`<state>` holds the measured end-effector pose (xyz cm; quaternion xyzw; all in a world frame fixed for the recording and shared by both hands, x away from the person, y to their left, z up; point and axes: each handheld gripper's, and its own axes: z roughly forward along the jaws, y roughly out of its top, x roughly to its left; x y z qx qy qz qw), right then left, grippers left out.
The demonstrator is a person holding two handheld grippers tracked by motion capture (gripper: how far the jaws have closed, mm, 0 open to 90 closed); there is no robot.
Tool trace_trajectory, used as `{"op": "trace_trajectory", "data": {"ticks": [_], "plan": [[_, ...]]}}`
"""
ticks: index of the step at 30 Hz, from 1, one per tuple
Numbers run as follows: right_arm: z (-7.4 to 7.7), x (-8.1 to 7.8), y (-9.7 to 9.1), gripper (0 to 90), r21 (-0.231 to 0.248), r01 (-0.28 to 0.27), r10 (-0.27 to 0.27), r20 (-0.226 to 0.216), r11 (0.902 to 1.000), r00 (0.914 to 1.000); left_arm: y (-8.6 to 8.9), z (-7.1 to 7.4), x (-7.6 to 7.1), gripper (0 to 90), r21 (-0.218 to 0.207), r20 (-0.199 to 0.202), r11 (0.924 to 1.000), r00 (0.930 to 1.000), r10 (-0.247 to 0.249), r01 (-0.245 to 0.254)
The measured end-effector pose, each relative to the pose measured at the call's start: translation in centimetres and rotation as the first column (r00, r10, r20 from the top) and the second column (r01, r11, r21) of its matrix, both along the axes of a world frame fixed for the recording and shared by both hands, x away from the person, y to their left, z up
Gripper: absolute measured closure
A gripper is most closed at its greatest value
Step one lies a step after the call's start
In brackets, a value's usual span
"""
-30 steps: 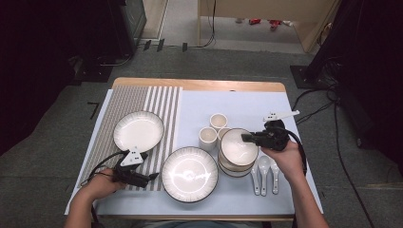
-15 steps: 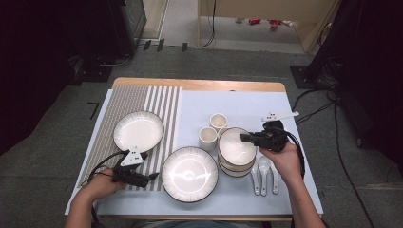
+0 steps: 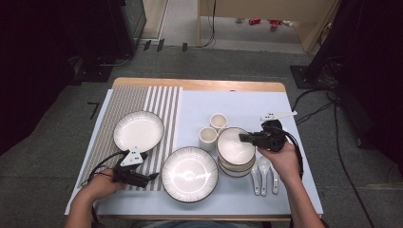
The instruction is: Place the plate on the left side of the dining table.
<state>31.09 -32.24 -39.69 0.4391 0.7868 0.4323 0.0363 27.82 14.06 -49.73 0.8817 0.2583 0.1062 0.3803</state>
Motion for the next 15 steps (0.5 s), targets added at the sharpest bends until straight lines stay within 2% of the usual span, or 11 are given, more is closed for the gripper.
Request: {"op": "trace_trajectory", "data": {"ticks": [15], "plan": [[1.02,0.26,0.66,83.1,-0.015,-0.003,0.002,-0.012,0.9999,0.9999,0.00,0.00,0.00,16.2,0.001,0.000,1.0000,1.0000,0.000,0.000]]}}
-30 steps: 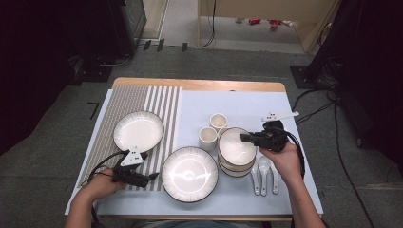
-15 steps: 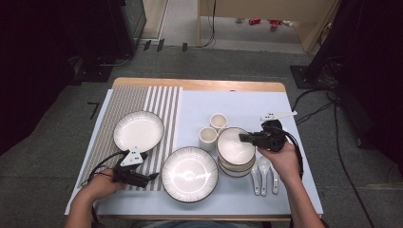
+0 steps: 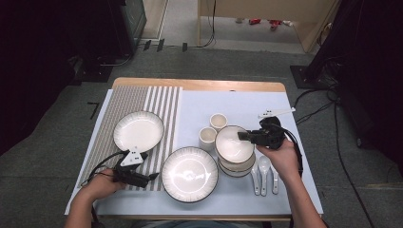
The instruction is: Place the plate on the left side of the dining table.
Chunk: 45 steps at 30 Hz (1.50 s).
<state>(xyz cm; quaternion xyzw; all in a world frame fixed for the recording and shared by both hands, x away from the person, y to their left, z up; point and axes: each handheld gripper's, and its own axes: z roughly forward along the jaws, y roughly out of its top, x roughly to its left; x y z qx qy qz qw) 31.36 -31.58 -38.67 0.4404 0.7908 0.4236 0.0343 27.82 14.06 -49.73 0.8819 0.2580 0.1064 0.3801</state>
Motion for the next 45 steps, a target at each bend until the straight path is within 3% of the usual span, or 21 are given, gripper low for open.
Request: {"op": "trace_trajectory", "data": {"ticks": [16,45], "plan": [[0.8,0.2,1.1,83.1,0.001,-0.014,0.014,0.011,0.9999,0.9998,0.0,0.0,0.0,16.2,0.000,0.001,1.0000,1.0000,-0.001,0.001],[0.7,0.3,3.5,83.1,0.005,-0.018,0.018,0.002,0.9998,0.9998,0.0,0.0,0.0,16.3,-0.002,0.000,1.0000,1.0000,0.001,-0.001]]}}
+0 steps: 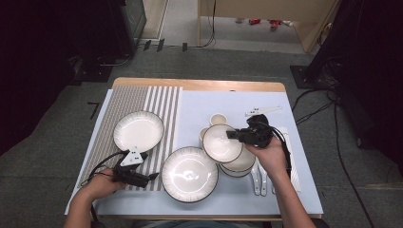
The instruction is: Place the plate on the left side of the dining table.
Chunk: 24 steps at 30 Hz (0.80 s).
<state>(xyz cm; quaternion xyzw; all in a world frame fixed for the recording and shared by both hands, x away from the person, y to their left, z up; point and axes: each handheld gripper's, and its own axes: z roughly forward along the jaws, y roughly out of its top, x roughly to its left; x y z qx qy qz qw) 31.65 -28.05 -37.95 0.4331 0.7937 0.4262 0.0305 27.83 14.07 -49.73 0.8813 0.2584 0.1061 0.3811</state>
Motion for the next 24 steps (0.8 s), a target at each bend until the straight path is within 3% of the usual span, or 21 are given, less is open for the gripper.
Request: {"op": "trace_trajectory", "data": {"ticks": [24], "plan": [[0.2,0.4,1.9,83.1,-0.008,-0.004,0.004,0.003,1.0000,1.0000,0.0,0.0,0.0,16.3,0.000,0.000,1.0000,1.0000,0.000,0.000]]}}
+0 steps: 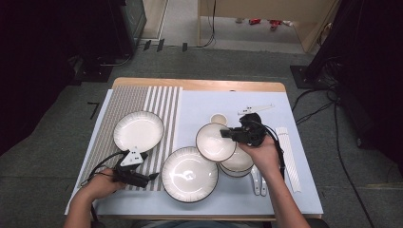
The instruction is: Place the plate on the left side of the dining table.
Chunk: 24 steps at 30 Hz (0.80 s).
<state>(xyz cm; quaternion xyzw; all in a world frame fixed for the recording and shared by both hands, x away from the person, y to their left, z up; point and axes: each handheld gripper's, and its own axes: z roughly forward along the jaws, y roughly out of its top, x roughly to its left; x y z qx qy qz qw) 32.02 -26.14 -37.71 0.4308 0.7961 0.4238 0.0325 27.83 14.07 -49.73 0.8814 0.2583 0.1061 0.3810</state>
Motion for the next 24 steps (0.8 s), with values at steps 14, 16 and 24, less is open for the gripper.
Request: {"op": "trace_trajectory", "data": {"ticks": [14,16,24], "plan": [[-0.1,0.5,1.0,83.1,0.007,-0.001,0.001,-0.014,1.0000,0.9999,0.0,0.0,0.0,16.3,0.001,-0.001,1.0000,1.0000,-0.002,0.002],[-0.1,0.5,1.1,83.1,0.008,-0.002,0.002,-0.016,1.0000,0.9999,0.0,0.0,0.0,16.3,0.001,-0.001,1.0000,1.0000,-0.002,0.002],[-0.1,0.6,1.9,83.1,0.007,-0.008,0.008,-0.020,0.9999,0.9998,0.0,0.0,0.0,16.3,0.000,-0.002,1.0000,1.0000,-0.001,0.001]]}}
